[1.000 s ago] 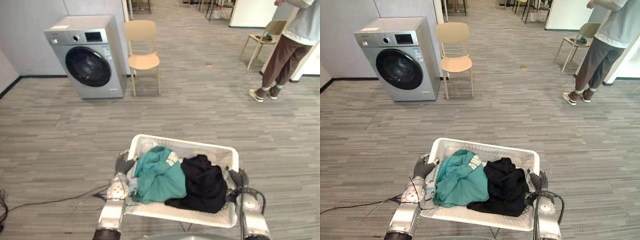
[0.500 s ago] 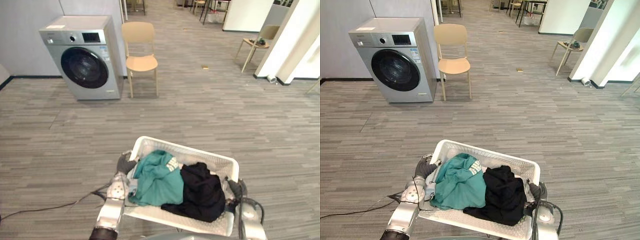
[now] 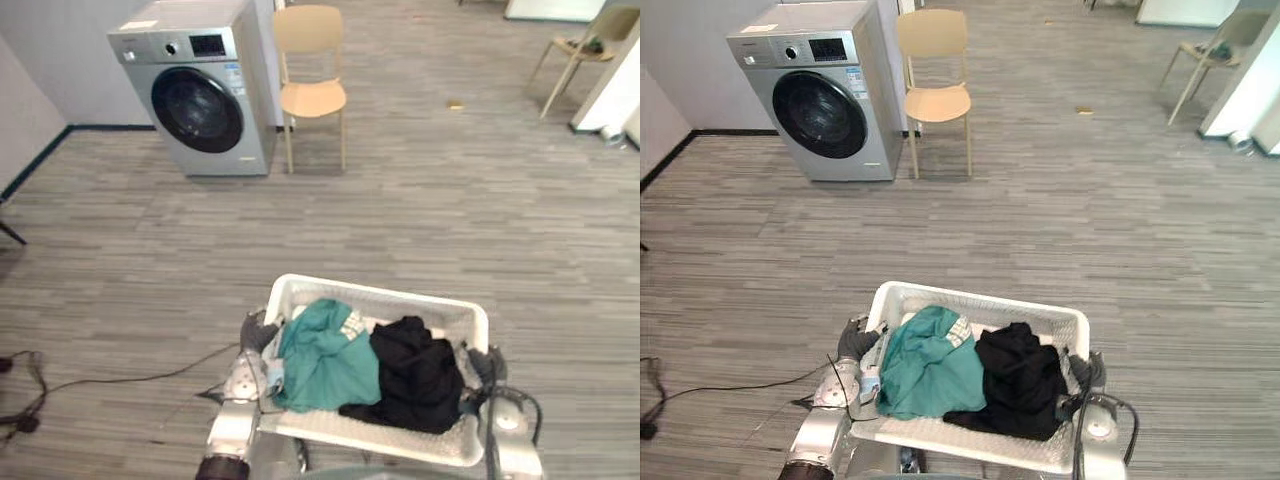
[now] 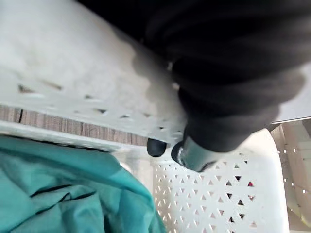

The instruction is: Pick up the laundry basket with both hands and put the clothes into the washing machine.

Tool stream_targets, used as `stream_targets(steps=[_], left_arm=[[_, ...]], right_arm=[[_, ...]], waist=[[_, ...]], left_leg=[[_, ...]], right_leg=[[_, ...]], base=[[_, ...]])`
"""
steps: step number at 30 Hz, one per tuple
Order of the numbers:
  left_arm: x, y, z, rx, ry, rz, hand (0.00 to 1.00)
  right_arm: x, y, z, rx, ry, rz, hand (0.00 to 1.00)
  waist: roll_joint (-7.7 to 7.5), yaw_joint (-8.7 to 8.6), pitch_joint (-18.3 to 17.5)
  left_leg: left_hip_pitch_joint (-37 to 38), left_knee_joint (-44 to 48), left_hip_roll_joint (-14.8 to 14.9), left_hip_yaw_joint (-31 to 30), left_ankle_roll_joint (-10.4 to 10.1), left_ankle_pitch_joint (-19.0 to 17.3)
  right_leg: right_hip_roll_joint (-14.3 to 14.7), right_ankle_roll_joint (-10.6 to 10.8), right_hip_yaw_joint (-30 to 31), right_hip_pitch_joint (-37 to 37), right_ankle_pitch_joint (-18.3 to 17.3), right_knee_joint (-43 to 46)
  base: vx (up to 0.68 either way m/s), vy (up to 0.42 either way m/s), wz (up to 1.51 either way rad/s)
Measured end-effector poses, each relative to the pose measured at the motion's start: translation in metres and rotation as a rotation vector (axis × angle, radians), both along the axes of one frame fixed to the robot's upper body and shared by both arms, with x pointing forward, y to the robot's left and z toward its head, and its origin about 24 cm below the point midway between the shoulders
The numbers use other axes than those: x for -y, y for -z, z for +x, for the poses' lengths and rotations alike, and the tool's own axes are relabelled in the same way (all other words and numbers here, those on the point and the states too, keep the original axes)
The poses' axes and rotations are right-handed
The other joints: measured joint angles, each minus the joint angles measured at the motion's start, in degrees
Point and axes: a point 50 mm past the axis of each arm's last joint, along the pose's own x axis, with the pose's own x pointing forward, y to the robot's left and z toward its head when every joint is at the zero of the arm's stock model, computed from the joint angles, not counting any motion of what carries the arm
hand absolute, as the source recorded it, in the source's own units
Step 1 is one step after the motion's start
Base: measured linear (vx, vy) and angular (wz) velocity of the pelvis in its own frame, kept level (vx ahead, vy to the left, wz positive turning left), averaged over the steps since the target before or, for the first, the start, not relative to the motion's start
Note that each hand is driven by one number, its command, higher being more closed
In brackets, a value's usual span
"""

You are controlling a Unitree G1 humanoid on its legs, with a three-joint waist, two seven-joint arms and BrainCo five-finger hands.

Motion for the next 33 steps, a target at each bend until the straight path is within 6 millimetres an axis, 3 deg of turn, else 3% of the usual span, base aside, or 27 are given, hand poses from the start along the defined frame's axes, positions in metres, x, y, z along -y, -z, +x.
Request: stream_targets(steps=[2,3,4,5,6,7,8,9,11,13,16,18,19,20,21,22,23,24,26,27,28,30,32,33], left_arm=[[-0.001,-0.006,0.003,0.037,-0.022,-0.002,1.00],[-0.002,-0.009,0.005,0.048,-0.029,0.002,1.00],[-0.003,-0.009,0.005,0.050,-0.030,0.006,1.00],[-0.005,-0.007,0.003,0.040,-0.038,0.004,1.00],[-0.006,-0.007,0.003,0.041,-0.037,0.004,1.00],[-0.008,-0.009,0.005,0.050,-0.032,0.015,1.00],[-0.010,-0.010,0.006,0.050,-0.030,0.016,1.00],[-0.011,-0.010,0.006,0.051,-0.031,0.019,1.00],[-0.013,-0.013,0.006,0.066,-0.031,0.026,1.00],[-0.013,-0.020,0.009,0.101,-0.028,0.030,1.00],[-0.012,-0.025,0.014,0.132,-0.021,0.026,1.00],[-0.008,-0.025,0.017,0.134,-0.012,0.022,1.00],[-0.009,-0.024,0.017,0.128,-0.012,0.024,1.00],[-0.011,-0.020,0.014,0.110,-0.017,0.029,1.00],[-0.009,-0.014,0.012,0.085,-0.021,0.017,1.00],[-0.007,-0.012,0.012,0.076,-0.023,0.007,1.00],[-0.003,-0.011,0.011,0.076,-0.029,-0.010,1.00],[-0.008,-0.010,0.011,0.072,-0.050,-0.012,1.00],[-0.011,-0.008,0.008,0.062,-0.068,-0.015,1.00],[-0.005,-0.006,0.007,0.058,-0.060,-0.038,1.00],[-0.005,-0.007,0.008,0.066,-0.060,-0.050,1.00],[-0.005,-0.008,0.008,0.074,-0.067,-0.071,1.00],[-0.004,-0.013,0.013,0.097,-0.060,-0.074,1.00],[-0.004,-0.012,0.012,0.094,-0.062,-0.074,1.00]], right_arm=[[0.001,-0.008,0.010,0.036,-0.003,-0.009,1.00],[0.002,-0.011,0.014,0.047,-0.008,-0.016,1.00],[0.001,-0.010,0.014,0.047,-0.005,-0.011,1.00],[-0.002,-0.008,0.012,0.043,-0.003,0.000,1.00],[-0.002,-0.008,0.012,0.043,-0.001,0.001,1.00],[-0.004,-0.008,0.013,0.047,0.005,0.006,1.00],[-0.007,-0.008,0.014,0.049,0.009,0.016,1.00],[-0.010,-0.007,0.014,0.049,0.010,0.026,1.00],[-0.011,-0.008,0.015,0.054,0.010,0.030,1.00],[-0.012,-0.015,0.017,0.090,0.012,0.027,1.00],[-0.010,-0.024,0.019,0.130,0.016,0.016,1.00],[-0.007,-0.025,0.018,0.131,0.027,0.011,1.00],[-0.007,-0.024,0.017,0.128,0.026,0.012,1.00],[-0.008,-0.021,0.014,0.114,0.022,0.011,1.00],[-0.007,-0.018,0.010,0.098,0.030,0.007,1.00],[-0.005,-0.018,0.010,0.095,0.030,0.002,1.00],[-0.005,-0.020,0.012,0.103,0.018,-0.006,1.00],[-0.008,-0.022,0.014,0.108,0.005,-0.006,1.00],[-0.010,-0.023,0.012,0.114,0.000,-0.011,1.00],[-0.010,-0.029,0.010,0.139,0.015,-0.022,1.00],[-0.009,-0.032,0.010,0.153,0.021,-0.028,1.00],[-0.008,-0.042,0.012,0.194,0.031,-0.044,1.00],[-0.007,-0.043,0.012,0.202,0.035,-0.044,1.00],[-0.007,-0.043,0.012,0.201,0.033,-0.043,1.00]], waist=[[0.43,0.31,-0.09],[0.80,1.17,-0.09],[0.55,1.49,-0.04],[-0.95,1.73,-0.19],[-1.16,1.52,-0.07],[-2.11,1.47,0.46],[-2.68,1.23,0.85],[-2.16,0.80,1.19],[-0.70,0.03,1.48],[0.26,-0.49,1.66],[0.63,-2.32,1.71],[0.60,-2.90,1.71],[0.29,-3.06,1.75],[-0.08,-3.16,1.61],[1.26,-3.24,0.90],[2.63,-2.97,0.50],[4.81,-2.88,0.41],[6.06,-2.75,0.51],[6.27,-2.65,0.69],[6.60,-1.64,1.04],[6.08,-1.50,1.35],[4.70,-1.02,1.65],[4.26,0.01,1.99],[4.13,0.03,2.13]], left_leg=[[-1.39,-8.74,-1.00,-1.88,-2.75,2.03],[-1.36,-9.19,-0.99,-3.54,-2.16,2.85],[-0.78,-7.09,-1.97,-4.05,-0.28,4.62],[-0.08,-2.82,-3.70,-4.26,3.01,4.23],[0.19,-0.48,-4.23,-3.86,4.83,2.57],[2.68,1.25,-5.45,-1.71,6.38,-0.59],[6.76,0.57,-6.60,-0.15,7.60,-2.80],[11.70,-1.33,-7.07,-0.07,8.34,-4.58],[19.79,-7.00,-7.00,-0.13,8.58,-4.99],[26.20,-12.65,-7.14,0.03,8.55,-4.97],[30.72,-15.84,-7.03,-0.11,7.68,-5.45],[35.57,-17.51,-6.78,-0.61,3.01,-8.21],[37.01,-17.55,-6.97,-0.84,1.55,-9.12],[40.06,-16.96,-6.71,-2.28,-0.76,-11.18],[41.14,-14.30,-4.70,-3.61,-1.69,-11.91],[40.37,-11.23,-3.10,-3.95,-1.68,-11.89],[36.60,-1.00,1.18,-4.51,-1.73,-10.43],[30.57,14.09,6.51,-4.61,1.04,-1.36],[26.40,25.02,11.03,-4.40,2.88,12.02],[21.59,37.17,15.56,-2.42,5.65,10.01],[19.60,40.07,15.71,-2.38,6.58,7.85],[13.37,42.02,13.50,-1.43,6.76,2.26],[6.92,31.37,9.52,-0.27,4.68,-2.78],[6.35,26.48,8.51,0.30,4.26,-3.25]], right_leg=[[-0.54,1.70,0.33,1.08,-1.24,-0.46],[-1.00,2.90,0.74,2.19,-2.84,0.87],[-2.23,3.21,1.10,3.13,-3.70,2.39],[-4.70,3.35,1.77,3.18,-4.72,7.58],[-5.96,3.42,2.11,1.91,-4.52,12.17],[-9.53,2.13,2.88,-2.90,-1.66,24.75],[-12.62,-0.36,3.44,-7.60,3.66,36.99],[-12.50,-1.26,2.81,-10.94,3.51,46.96],[-9.07,-2.60,0.48,-14.16,1.04,50.98],[-5.24,-3.47,-3.00,-18.45,-1.19,46.69],[-0.49,-4.04,-5.36,-23.64,-0.65,26.05],[2.63,-1.86,-0.75,-25.09,8.55,3.79],[2.56,-1.35,-0.03,-25.27,10.40,1.04],[2.69,-3.56,0.78,-25.42,13.67,1.48],[3.31,-4.83,0.34,-25.94,18.37,6.97],[4.31,-4.10,-0.28,-26.22,16.75,9.22],[6.83,-5.21,-1.83,-25.19,13.62,11.12],[9.77,-6.56,-2.43,-22.31,10.62,11.86],[11.86,-7.18,-2.52,-17.89,8.80,10.39],[14.47,-7.88,-1.57,-10.94,7.71,6.15],[14.67,-8.34,-0.91,-8.48,7.37,4.59],[14.15,-8.86,0.85,-2.94,6.96,0.27],[12.70,-7.70,2.31,2.04,6.02,-3.71],[12.24,-7.46,2.33,3.06,5.54,-4.30]], base=[[0.41,0.245,-0.17],[0.53,0.359,-0.31],[0.53,0.278,-0.41],[0.54,0.280,-0.27],[0.57,0.283,-0.25],[0.57,0.333,-0.23],[0.72,0.361,-0.32],[0.62,0.252,-0.27],[0.53,0.175,-0.20],[0.56,0.135,-0.16],[0.57,0.045,0.23],[0.57,-0.059,0.33],[0.62,-0.125,0.37],[0.69,-0.185,0.44],[0.70,-0.211,0.35],[0.75,-0.251,0.19],[0.86,-0.305,-0.16],[0.84,-0.292,-0.25],[0.67,-0.194,-0.32],[0.64,-0.153,-0.35],[0.73,-0.151,-0.39],[0.49,-0.054,-0.39],[0.48,0.030,-0.36],[0.46,0.094,-0.13]])
